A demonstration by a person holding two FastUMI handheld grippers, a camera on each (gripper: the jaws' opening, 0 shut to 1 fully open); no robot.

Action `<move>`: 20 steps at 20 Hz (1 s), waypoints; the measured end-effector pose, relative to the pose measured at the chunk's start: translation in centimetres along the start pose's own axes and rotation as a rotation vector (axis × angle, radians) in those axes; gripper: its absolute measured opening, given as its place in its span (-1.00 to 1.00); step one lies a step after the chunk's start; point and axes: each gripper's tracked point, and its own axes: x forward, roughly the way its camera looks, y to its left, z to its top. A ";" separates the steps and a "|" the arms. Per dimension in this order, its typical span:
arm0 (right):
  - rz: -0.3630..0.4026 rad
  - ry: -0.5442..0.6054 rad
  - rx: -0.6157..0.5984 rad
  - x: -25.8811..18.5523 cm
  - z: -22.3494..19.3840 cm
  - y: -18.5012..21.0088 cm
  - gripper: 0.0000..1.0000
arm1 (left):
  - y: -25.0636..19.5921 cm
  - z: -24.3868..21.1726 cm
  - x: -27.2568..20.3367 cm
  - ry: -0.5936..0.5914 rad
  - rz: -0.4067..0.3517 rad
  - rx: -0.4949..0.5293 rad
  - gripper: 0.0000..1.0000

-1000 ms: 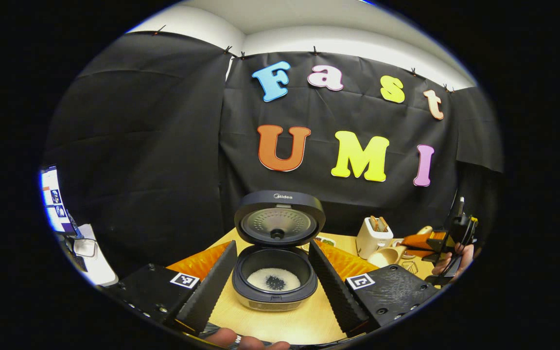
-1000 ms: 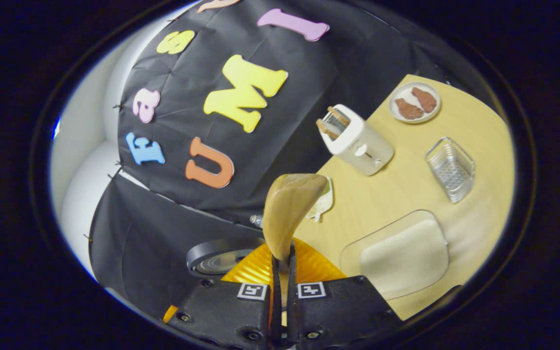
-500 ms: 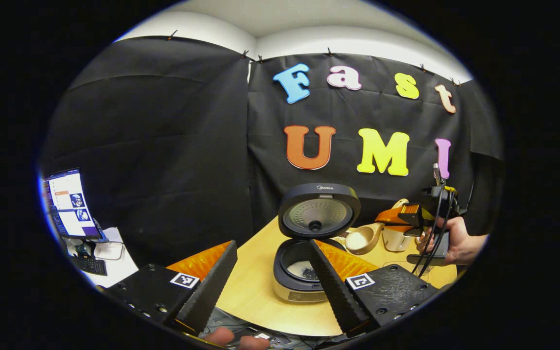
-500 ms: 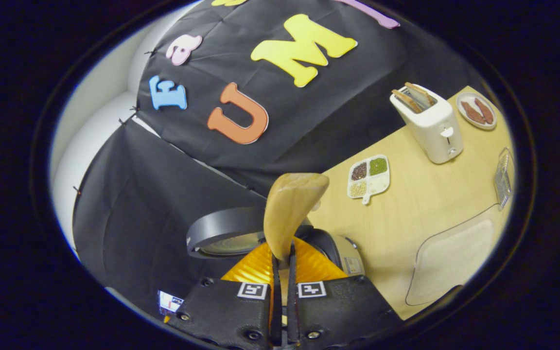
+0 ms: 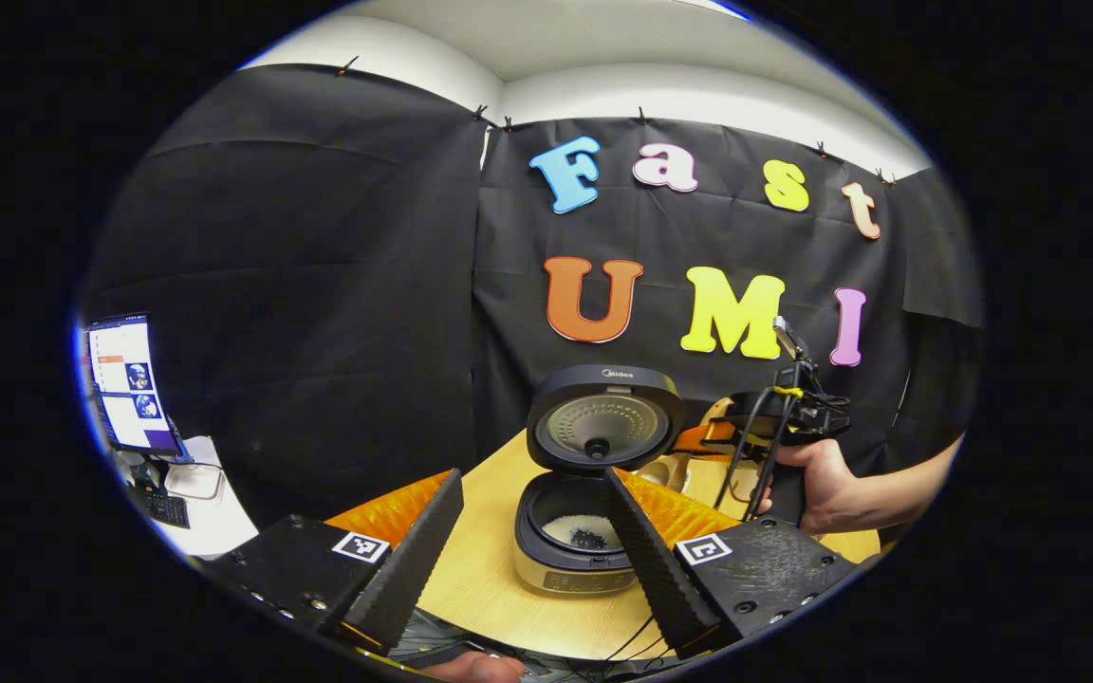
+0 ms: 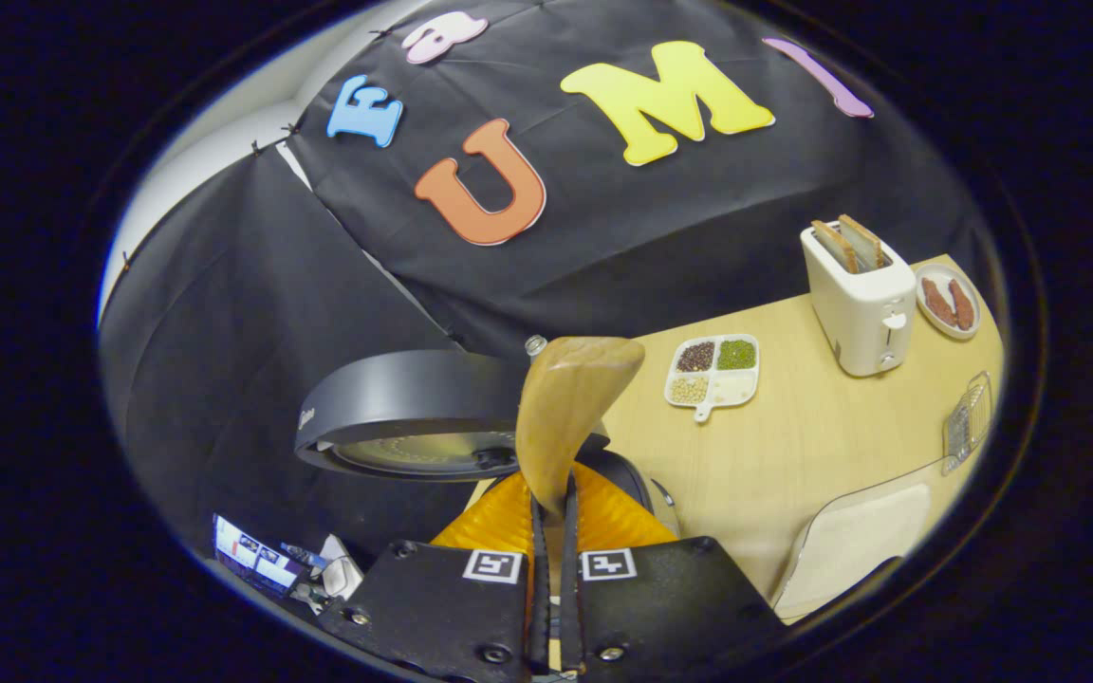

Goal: Close the left gripper, press the button to open the rice cooker; take a wooden spoon from the chopstick holder with the right hand, scoop a spoonful of rice and pour it into the rice cooker, then put the wooden spoon back into the chopstick holder.

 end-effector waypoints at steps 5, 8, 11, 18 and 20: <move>-0.027 -0.002 -0.088 0.6 -0.4 0.7 -0.82 | -1.4 -0.3 0.1 0.010 -0.057 0.017 0.90; -0.033 -0.032 -0.170 0.5 0.2 1.7 -0.80 | -0.8 -0.3 0.0 0.007 -0.052 0.008 0.89; -0.037 -0.064 -0.256 0.3 0.8 2.4 -0.80 | -0.4 -0.5 0.1 0.009 -0.037 -0.011 0.90; -0.038 -0.121 -0.431 0.1 1.3 3.8 -0.81 | 1.1 -0.4 0.0 -0.012 -0.003 -0.030 0.90; -0.028 -0.129 -0.477 0.2 1.1 4.3 -0.81 | 1.6 -0.4 0.0 -0.013 0.008 -0.038 0.89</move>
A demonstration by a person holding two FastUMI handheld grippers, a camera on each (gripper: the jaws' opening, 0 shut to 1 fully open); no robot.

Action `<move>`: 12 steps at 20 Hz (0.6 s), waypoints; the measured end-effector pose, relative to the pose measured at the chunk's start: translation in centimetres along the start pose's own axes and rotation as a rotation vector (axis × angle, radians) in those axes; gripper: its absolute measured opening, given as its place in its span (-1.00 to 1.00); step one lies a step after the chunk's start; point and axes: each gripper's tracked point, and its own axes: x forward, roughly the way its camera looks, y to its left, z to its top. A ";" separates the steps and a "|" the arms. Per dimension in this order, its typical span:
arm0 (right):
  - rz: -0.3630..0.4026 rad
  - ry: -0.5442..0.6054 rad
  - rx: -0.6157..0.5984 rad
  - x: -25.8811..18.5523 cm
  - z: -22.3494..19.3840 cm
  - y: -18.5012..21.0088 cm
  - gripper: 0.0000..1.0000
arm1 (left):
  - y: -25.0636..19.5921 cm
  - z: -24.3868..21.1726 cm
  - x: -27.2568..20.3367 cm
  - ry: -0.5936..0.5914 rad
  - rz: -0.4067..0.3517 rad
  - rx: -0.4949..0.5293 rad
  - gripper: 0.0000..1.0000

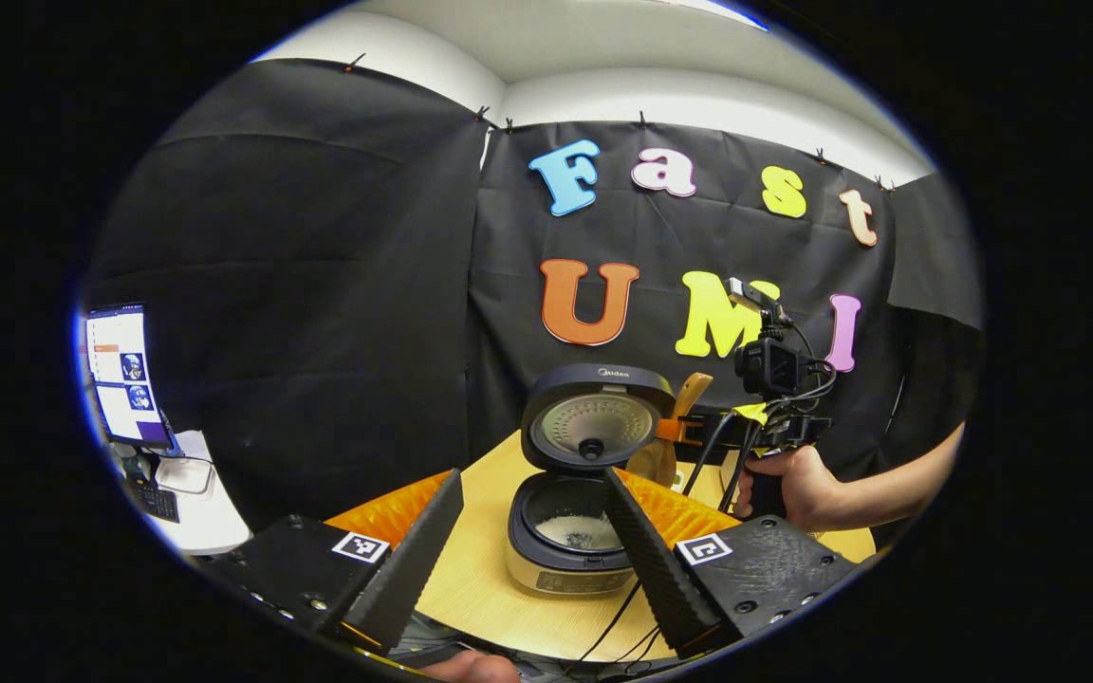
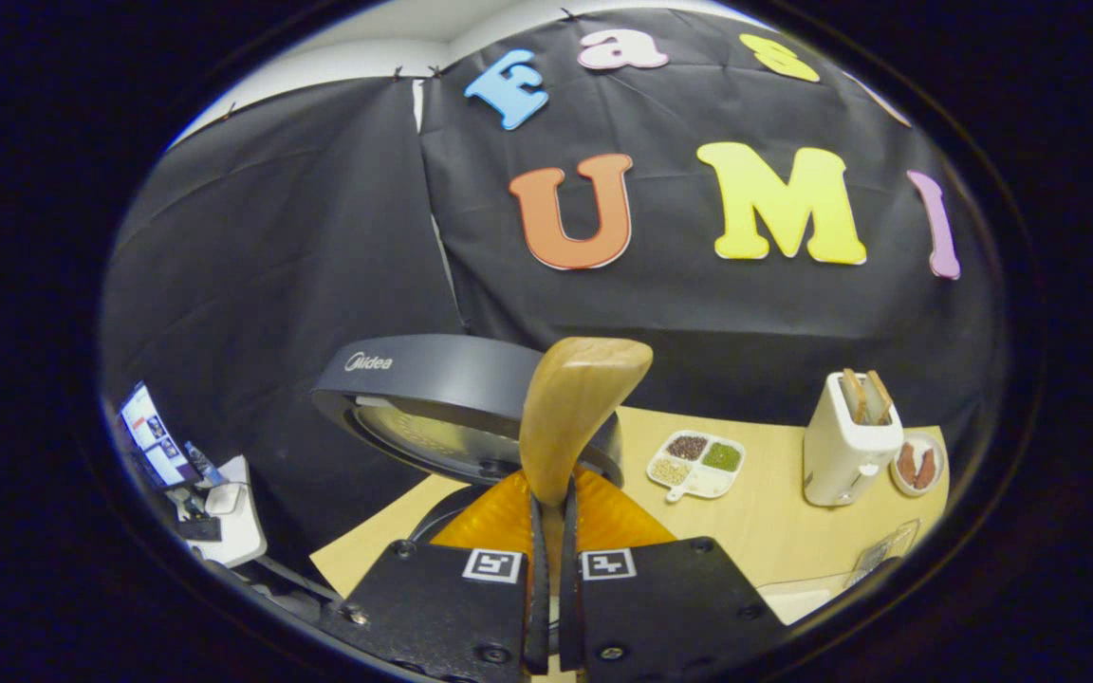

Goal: Close the left gripper, press the button to open the rice cooker; take a wooden spoon from the chopstick holder with the right hand, scoop a spoonful of rice and pour it into the rice cooker, then put the wooden spoon back into the chopstick holder.

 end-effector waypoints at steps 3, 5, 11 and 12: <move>0.008 -0.014 -0.081 0.1 0.3 0.8 -0.81 | 0.2 0.0 0.1 0.004 0.014 -0.013 0.89; 0.011 -0.038 -0.172 0.2 0.8 1.6 -0.81 | 0.2 -0.2 -0.1 0.003 0.017 -0.016 0.89; 0.047 -0.091 -0.384 0.0 0.9 4.0 -0.81 | 0.6 -0.1 -0.3 0.000 0.029 -0.017 0.89; 0.048 -0.100 -0.405 -0.3 0.9 4.1 -0.81 | 0.8 -0.2 -0.3 0.000 0.034 -0.018 0.89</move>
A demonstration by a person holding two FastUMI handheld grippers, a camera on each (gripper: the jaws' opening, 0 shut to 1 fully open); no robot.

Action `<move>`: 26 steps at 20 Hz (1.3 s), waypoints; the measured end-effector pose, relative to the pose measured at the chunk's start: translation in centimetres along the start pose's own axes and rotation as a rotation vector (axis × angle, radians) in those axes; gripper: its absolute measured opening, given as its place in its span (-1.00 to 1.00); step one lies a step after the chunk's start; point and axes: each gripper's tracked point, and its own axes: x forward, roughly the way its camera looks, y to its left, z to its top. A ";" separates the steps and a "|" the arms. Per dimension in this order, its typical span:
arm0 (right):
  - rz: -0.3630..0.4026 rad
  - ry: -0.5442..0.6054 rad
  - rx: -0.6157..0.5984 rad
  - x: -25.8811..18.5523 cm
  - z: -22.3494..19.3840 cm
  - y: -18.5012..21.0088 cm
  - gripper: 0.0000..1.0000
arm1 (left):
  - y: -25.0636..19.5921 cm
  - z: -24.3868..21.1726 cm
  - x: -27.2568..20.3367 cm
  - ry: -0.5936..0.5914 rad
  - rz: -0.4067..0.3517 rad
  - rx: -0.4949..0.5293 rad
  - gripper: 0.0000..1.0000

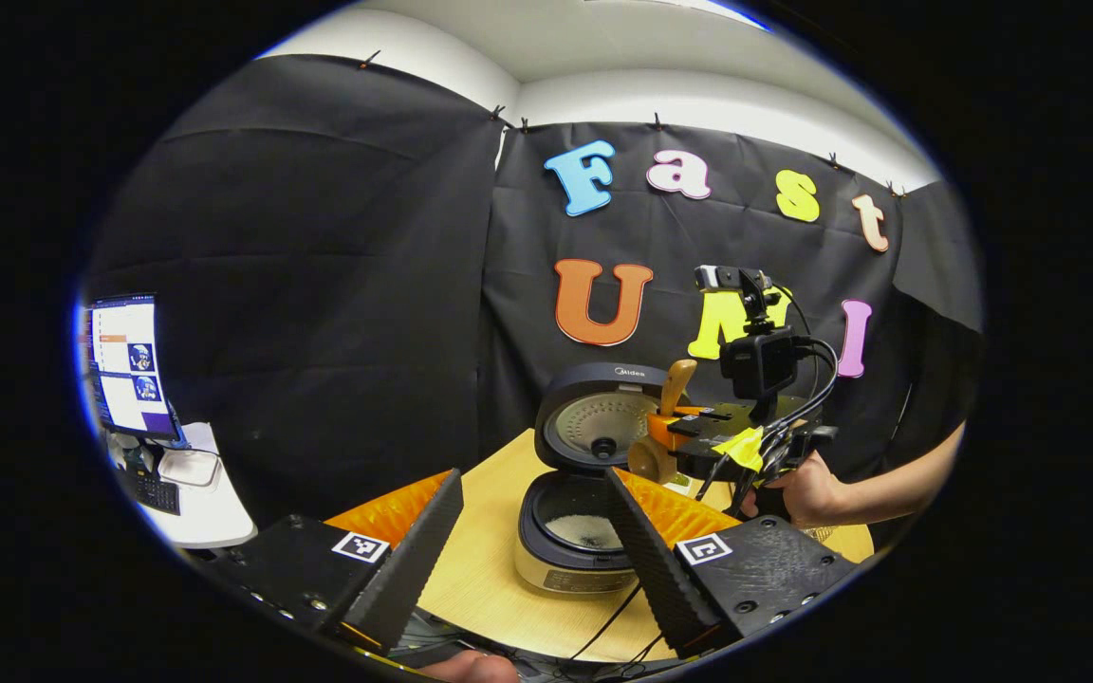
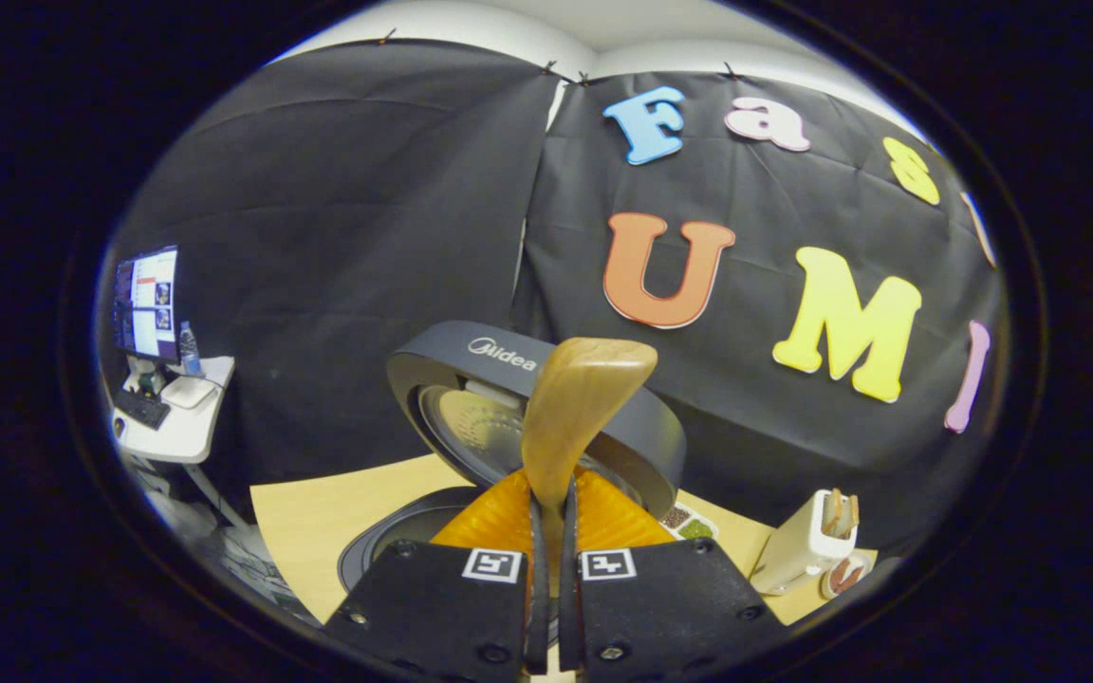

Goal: Close the left gripper, press the button to open the rice cooker; take a wooden spoon from the chopstick holder with the right hand, scoop a spoonful of rice and pour it into the rice cooker, then put the wooden spoon back into the chopstick holder.

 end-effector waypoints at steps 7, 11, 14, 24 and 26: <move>0.005 -0.050 -0.069 -0.9 1.6 0.5 -0.81 | -0.2 0.1 -0.3 -0.003 0.005 -0.012 0.90; 0.021 -0.038 0.012 -1.7 1.3 0.3 -0.80 | -0.4 0.4 -0.5 -0.008 -0.004 -0.009 0.90; 0.027 -0.021 0.138 -2.7 1.5 -0.5 -0.84 | -1.0 0.6 -0.5 -0.011 -0.015 -0.006 0.90; 0.054 -0.035 0.644 -10.2 2.0 -7.7 -0.81 | -4.1 2.9 1.1 -0.031 -0.096 0.017 0.90; 0.009 -0.044 0.708 -12.3 1.5 -10.7 -0.81 | -5.2 3.0 1.9 -0.022 -0.125 0.032 0.89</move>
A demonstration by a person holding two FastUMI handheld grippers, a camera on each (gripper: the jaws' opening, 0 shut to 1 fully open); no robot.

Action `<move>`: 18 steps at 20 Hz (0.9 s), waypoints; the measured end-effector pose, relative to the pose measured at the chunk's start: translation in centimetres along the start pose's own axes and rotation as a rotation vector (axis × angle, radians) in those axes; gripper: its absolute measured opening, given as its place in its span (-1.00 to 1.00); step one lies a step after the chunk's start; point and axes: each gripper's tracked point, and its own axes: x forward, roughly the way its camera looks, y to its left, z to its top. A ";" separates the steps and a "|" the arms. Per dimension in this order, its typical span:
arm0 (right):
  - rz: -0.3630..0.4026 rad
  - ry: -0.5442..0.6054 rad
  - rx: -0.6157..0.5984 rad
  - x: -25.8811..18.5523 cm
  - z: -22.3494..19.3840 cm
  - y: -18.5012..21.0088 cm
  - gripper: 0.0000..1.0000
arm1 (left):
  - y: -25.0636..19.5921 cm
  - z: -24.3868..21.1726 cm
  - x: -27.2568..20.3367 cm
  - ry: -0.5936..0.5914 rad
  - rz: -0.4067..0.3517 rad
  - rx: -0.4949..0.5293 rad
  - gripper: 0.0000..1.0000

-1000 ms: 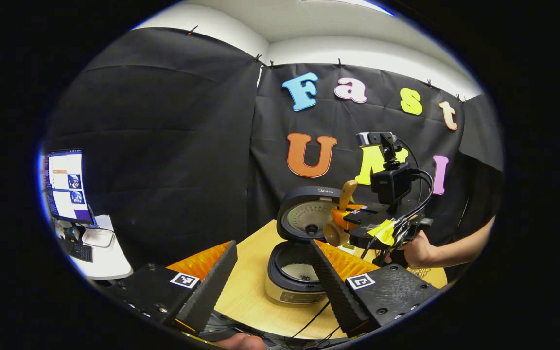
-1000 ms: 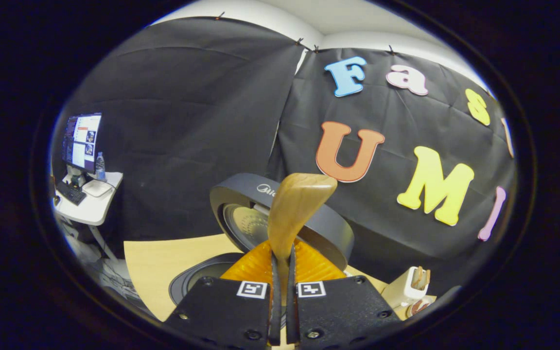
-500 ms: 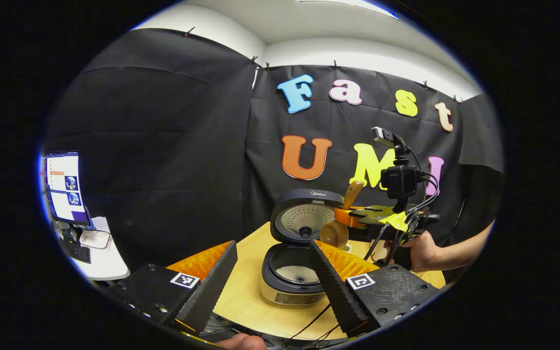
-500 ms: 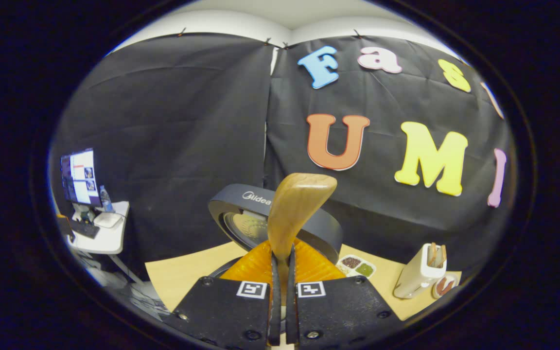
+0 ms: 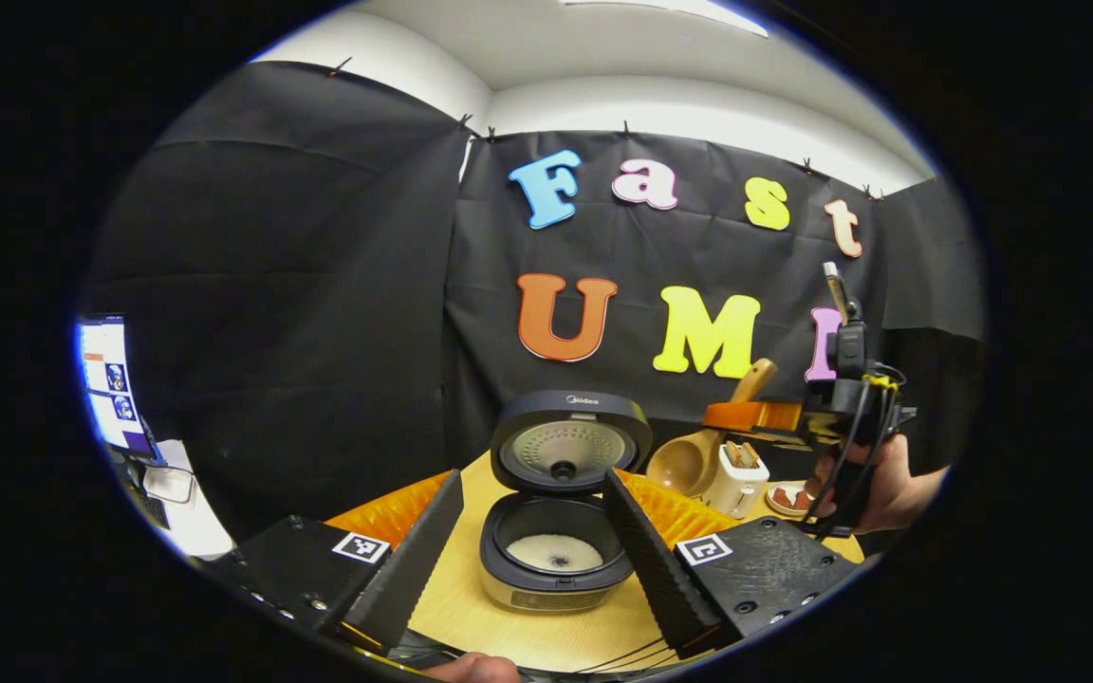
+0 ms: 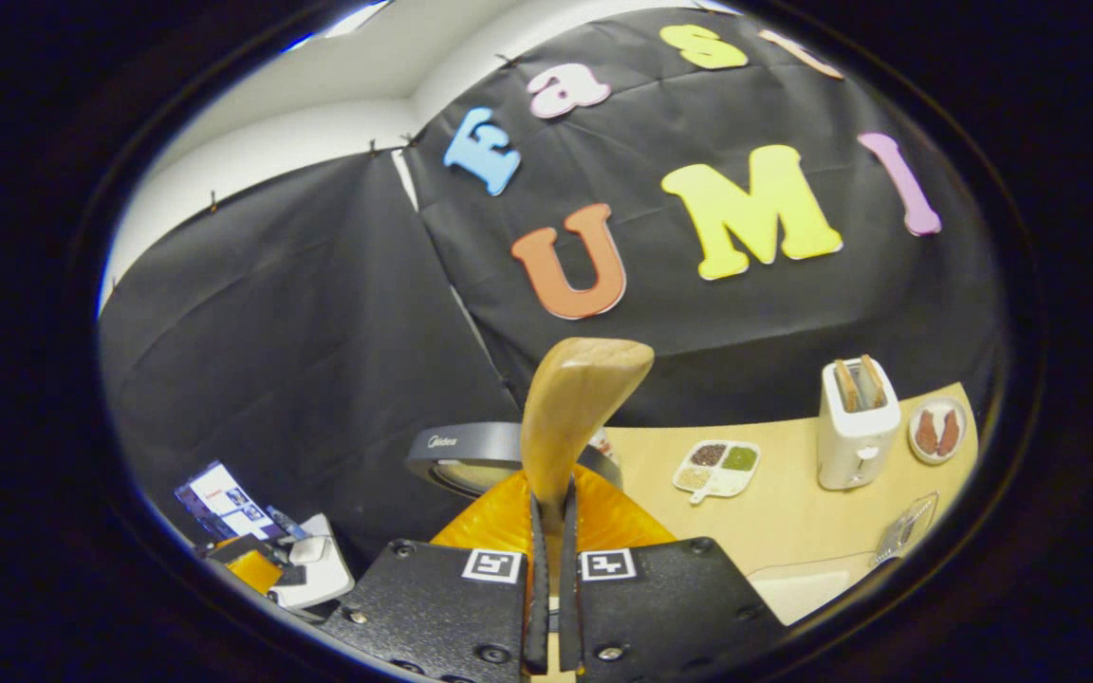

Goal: Close the left gripper, press the button to open the rice cooker; take a wooden spoon from the chopstick holder with the right hand, scoop a spoonful of rice and pour it into the rice cooker, then put the wooden spoon back into the chopstick holder.

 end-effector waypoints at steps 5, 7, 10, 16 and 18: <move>-0.184 -0.083 0.061 -6.1 3.0 -10.0 -0.82 | -1.1 1.0 2.4 0.006 -0.052 0.017 0.90; -0.269 -0.105 0.077 -8.7 3.2 -14.5 -0.75 | -1.3 1.4 3.6 0.008 -0.059 0.015 0.89; -0.385 -0.117 0.115 -12.3 2.9 -20.7 -0.82 | -1.7 1.5 5.0 0.014 -0.059 0.007 0.89; -0.577 -0.118 0.110 -16.7 2.8 -32.3 -0.81 | -4.0 1.6 7.0 0.026 -0.045 -0.002 0.90; -0.605 -0.104 0.101 -16.5 2.4 -34.9 -0.81 | -4.9 1.6 7.5 0.030 -0.039 -0.002 1.00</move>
